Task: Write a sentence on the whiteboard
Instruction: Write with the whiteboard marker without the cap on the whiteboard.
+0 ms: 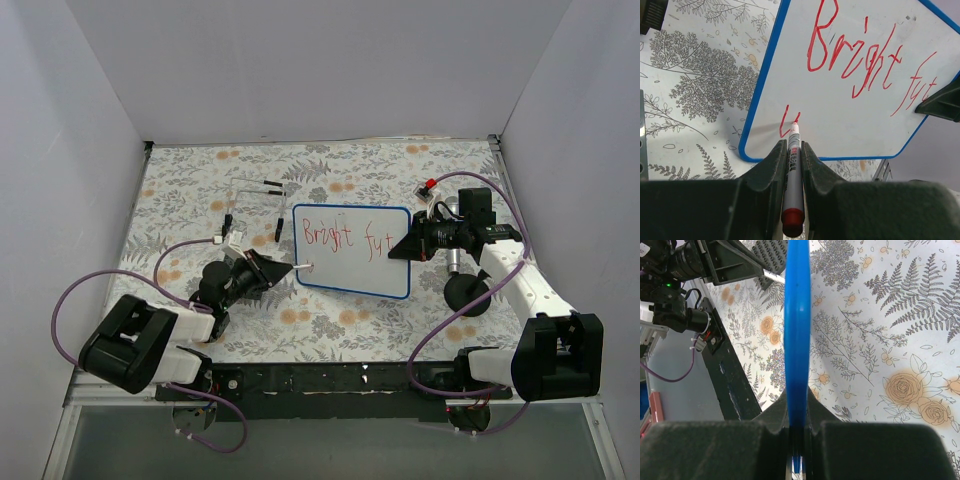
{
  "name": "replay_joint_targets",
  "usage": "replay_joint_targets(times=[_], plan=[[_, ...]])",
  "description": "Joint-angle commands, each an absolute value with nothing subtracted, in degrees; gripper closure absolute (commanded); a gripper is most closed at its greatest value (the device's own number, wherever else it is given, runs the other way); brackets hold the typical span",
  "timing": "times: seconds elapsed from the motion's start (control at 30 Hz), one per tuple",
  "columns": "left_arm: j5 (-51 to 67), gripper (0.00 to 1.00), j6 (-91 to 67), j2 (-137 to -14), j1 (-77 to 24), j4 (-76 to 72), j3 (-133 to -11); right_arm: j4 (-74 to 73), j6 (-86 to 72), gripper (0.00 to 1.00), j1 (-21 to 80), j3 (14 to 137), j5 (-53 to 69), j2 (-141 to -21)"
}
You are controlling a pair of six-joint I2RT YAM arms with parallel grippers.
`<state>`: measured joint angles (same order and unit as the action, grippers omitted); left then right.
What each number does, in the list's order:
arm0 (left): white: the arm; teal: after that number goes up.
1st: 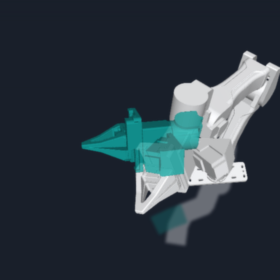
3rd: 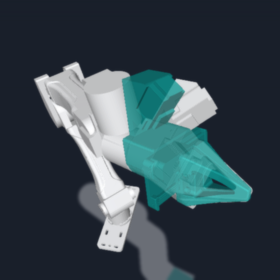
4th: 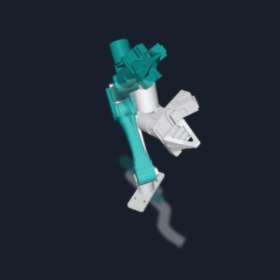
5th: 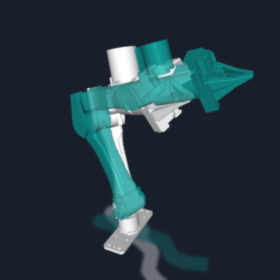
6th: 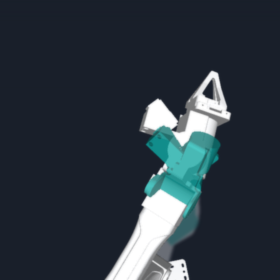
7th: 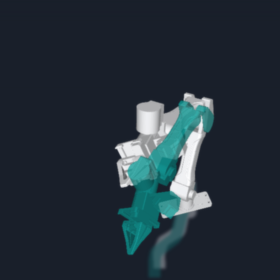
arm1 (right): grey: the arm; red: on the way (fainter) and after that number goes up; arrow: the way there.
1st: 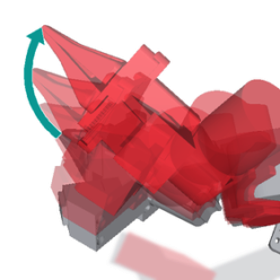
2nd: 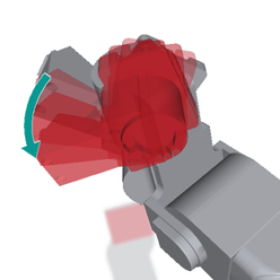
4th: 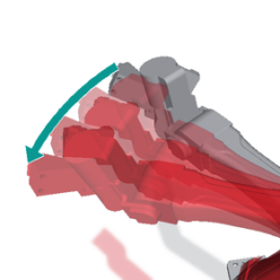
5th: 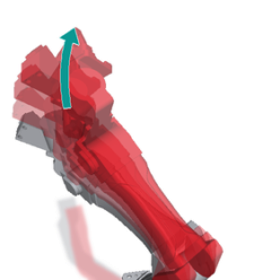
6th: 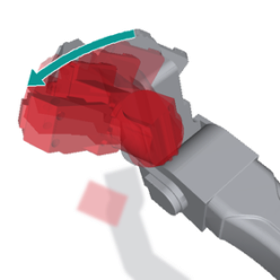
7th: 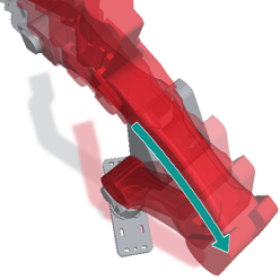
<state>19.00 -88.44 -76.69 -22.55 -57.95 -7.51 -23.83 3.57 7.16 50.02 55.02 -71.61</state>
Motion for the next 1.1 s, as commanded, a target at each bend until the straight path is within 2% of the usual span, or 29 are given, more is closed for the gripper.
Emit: replay_joint_targets(times=[0.0,0.53,0.73,1.07], plan=[[19.9,1.0,-86.7,-75.7,-22.1,-53.9,-7.4,-21.4,4.1,0.99,7.2,50.2,57.4,-70.8],[23.7,1.0,-88.1,-78.5,-22.2,-56.0,-8.7,-21.3,4.0,0.99,7.1,50.1,57.4,-70.4],[24.7,1.0,-89.7,-73.8,-22.1,-56.8,-8.9,-21.3,4.1,0.99,7.1,50.0,57.1,-70.2],[23.7,1.0,-88.3,-61.4,-21.8,-47.3,-8.6,-21.3,4.2,0.99,7.0,49.8,57.0,-69.9]])
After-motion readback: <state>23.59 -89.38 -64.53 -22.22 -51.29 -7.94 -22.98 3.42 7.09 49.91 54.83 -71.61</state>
